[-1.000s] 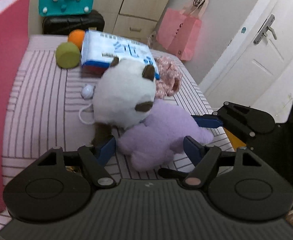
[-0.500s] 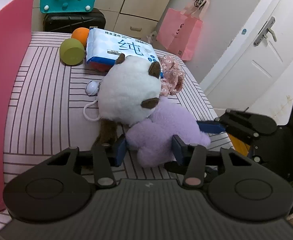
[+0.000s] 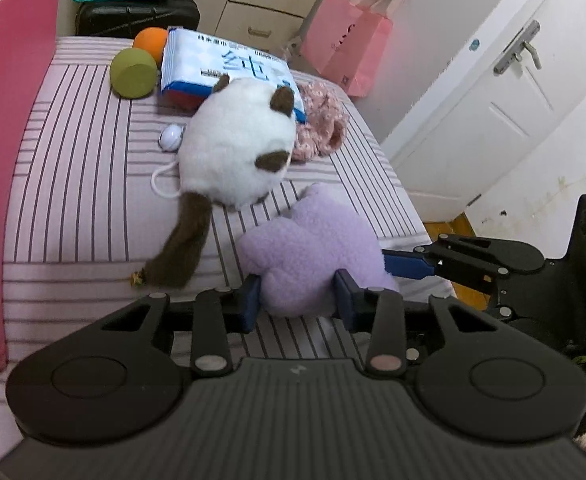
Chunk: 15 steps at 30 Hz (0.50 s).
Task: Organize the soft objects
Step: 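Grasp the lilac plush toy with the right tool, then carry the lilac plush toy over the pink shoebox with the right tool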
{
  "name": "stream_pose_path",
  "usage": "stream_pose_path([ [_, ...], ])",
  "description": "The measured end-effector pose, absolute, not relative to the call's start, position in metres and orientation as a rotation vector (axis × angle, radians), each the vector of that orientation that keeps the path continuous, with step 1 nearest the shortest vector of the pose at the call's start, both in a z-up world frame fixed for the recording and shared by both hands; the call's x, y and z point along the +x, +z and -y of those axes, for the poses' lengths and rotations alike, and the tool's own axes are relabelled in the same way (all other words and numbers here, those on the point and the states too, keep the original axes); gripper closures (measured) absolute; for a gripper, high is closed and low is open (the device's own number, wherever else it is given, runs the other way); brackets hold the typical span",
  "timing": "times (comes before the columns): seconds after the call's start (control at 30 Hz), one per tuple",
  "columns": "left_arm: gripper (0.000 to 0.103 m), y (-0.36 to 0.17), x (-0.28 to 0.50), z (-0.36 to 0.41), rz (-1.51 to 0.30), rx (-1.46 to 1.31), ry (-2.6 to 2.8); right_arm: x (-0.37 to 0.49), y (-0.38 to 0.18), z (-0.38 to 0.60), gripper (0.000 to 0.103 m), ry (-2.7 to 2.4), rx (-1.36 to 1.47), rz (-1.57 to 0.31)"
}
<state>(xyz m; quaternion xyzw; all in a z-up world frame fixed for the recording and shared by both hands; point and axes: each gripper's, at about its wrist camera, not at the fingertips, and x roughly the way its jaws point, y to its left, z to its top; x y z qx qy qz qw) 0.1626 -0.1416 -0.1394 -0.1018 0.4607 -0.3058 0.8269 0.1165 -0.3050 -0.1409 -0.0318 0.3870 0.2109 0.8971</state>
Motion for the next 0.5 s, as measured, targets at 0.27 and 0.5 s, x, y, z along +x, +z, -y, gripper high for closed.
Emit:
stream_pose_path([
  [0.27, 0.066, -0.129, 0.140, 0.129, -1.038, -0.174, -0.652, 0.097, -0.129, 0.283, 0.054, 0.400, -0.067, -0.888],
  [0.5, 0.066, -0.108, 0.120, 0.106, -1.029, -0.123, -0.670, 0.083, -0.109, 0.259, 0.054, 0.442, -0.110, -0.915],
])
